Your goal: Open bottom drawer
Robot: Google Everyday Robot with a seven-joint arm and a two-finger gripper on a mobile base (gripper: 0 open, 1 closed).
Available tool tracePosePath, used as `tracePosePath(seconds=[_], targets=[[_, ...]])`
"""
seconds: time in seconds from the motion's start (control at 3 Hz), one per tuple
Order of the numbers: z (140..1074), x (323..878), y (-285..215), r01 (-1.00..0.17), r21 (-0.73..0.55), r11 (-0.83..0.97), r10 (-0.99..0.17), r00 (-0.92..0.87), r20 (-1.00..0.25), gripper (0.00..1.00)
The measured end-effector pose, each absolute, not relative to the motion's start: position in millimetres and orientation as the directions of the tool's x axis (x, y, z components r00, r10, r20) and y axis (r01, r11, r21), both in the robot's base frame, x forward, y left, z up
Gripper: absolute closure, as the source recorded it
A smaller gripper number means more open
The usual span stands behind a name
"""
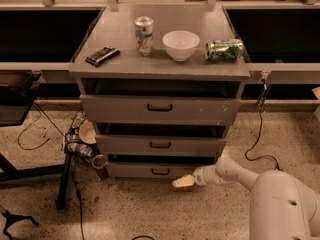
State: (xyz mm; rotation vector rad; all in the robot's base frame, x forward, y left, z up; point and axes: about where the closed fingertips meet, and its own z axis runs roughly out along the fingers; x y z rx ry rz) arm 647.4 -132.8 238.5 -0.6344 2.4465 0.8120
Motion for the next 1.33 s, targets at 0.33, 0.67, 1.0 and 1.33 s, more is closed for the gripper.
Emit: tracePosePath(seconds=[0.33,0.67,1.0,1.33], targets=[[249,653,-128,-0.550,0.432,0.714,-0.207,-0.756,-0.620,0.00],[255,655,-125,-0.546,0.444,0.711,-0.164,-0.742,-0.650,0.00],[261,666,-107,-0.556,0.460,0.692,-0.118,-0.716,-0.688,0.00],[261,666,-107,-0.556,0.460,0.692,-0.112,-0.712,-0.693,0.00]])
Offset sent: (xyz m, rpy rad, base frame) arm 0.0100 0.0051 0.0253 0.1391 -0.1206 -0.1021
